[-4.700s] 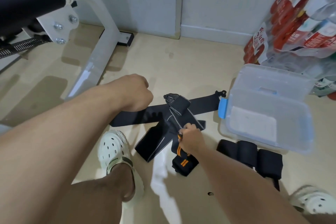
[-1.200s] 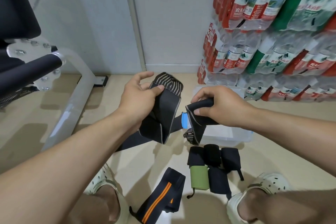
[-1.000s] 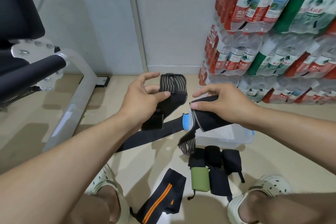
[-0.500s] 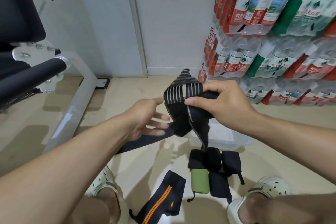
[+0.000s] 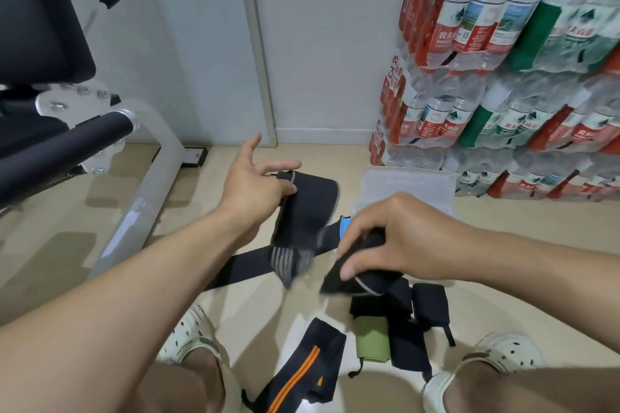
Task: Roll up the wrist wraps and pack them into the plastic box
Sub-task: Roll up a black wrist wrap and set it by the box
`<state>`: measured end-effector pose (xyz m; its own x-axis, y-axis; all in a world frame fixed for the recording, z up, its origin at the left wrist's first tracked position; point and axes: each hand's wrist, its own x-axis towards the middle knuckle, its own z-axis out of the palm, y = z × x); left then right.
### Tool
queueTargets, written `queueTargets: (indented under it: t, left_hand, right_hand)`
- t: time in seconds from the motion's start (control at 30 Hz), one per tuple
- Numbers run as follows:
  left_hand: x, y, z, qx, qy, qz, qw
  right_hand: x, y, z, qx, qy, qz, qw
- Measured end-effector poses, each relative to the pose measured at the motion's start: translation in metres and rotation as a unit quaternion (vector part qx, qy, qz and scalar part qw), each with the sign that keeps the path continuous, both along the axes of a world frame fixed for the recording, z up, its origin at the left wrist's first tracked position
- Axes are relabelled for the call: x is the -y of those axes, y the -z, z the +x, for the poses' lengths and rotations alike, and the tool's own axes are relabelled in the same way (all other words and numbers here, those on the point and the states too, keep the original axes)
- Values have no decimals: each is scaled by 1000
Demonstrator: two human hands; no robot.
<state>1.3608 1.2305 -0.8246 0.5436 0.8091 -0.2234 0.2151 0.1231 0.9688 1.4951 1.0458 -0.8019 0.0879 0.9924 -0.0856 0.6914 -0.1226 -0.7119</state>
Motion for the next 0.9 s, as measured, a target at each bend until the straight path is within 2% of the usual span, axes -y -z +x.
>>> queueTargets:
  t: [0.13,0.27,0.4,0.57,0.67,0.77,0.83,0.9]
  left_hand:
    - [5,-7,-6,-43,137,164,976]
    - [14,-19,-7,-77,250,256,930]
    - [20,-23,-7,-47,310,264,912]
    - [20,-20,-5,-34,310,279,908]
    - [17,-14,-5,-74,300,307,900]
    - [9,-8,-4,-146,278,320,894]
    - [3,-8,-2,-159,243,324,900]
    - [0,-9,0,-176,237,343,892]
  right_hand:
    - [-9,5,14,13,157,40,987]
    - [-11,11,16,36,161,21,986]
    - [-15,20,13,40,147,32,988]
    - [-18,25,9,-10,155,31,987]
    - [-20,26,10,-74,189,31,979]
    - [-20,23,12,-133,244,34,960]
    - [-23,22,14,-153,292,30,944]
    - [-27,24,23,-160,371,31,914]
